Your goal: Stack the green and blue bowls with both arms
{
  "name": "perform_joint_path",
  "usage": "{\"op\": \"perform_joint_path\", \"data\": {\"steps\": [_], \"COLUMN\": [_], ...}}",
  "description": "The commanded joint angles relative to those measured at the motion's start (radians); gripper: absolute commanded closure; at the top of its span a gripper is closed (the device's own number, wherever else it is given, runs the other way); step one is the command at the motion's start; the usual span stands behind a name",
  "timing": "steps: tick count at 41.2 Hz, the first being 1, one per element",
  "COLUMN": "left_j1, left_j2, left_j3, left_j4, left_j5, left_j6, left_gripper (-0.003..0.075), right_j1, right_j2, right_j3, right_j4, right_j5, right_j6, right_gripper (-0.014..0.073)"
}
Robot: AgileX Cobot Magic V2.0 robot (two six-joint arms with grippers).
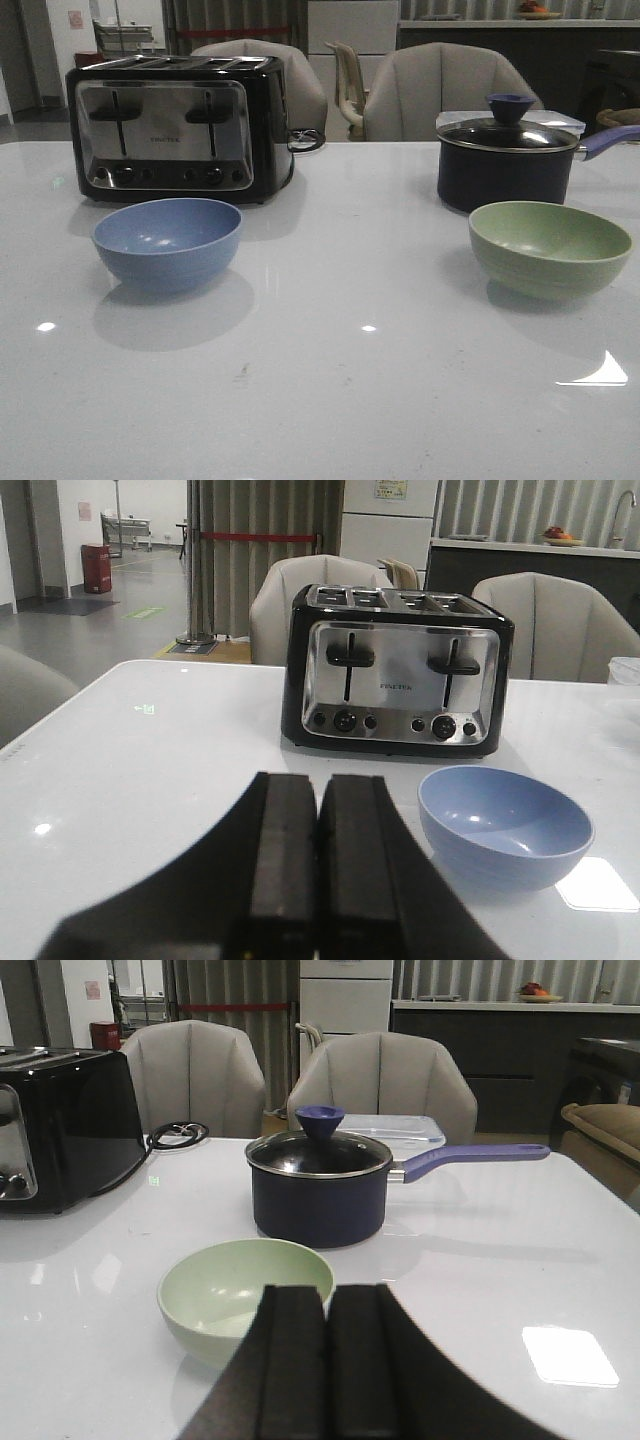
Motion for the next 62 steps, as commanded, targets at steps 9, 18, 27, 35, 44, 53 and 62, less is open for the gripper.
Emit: {"op": "perform_joint_path", "data": {"steps": [9,18,27,35,44,53,62], "left_j1": [0.002,0.002,0.002,0.002,0.002,0.0,0.0], "left_j2": [-0.021,-0.021,-0.021,-0.021,-0.021,-0.001,0.133], "left_j3": [0.021,0.021,0.021,0.021,-0.03,-0.284,-0.549], "left_j4": [0.0,0.0,0.0,0.0,0.0,0.0,0.0], "left_j5": [-0.09,-0.09,-0.09,-0.109,-0.189,-0.103,0.104], "left_j6": [-0.004,-0.004,-0.004,-0.004,-0.004,-0.004,-0.004], "left_gripper": [0.0619,0.0619,0.0619,0.0619,0.0619,0.0619,0.0619], "right_j1": [0.001,0.001,0.001,0.001,0.002,0.002,0.002], "right_j2": [-0.02,-0.02,-0.02,-0.02,-0.02,0.0,0.145], "right_j3": [-0.002,-0.002,-0.002,-0.002,-0.096,-0.331,-0.576], "right_j4": [-0.005,-0.005,-0.005,-0.006,0.004,0.004,0.003], "right_j5": [-0.095,-0.095,-0.095,-0.097,-0.118,0.032,0.193], "right_j6": [-0.004,-0.004,-0.004,-0.004,-0.004,-0.004,-0.004], "right_gripper": [0.0558,0.0558,0.0558,0.0558,0.0558,0.0558,0.0558]}}
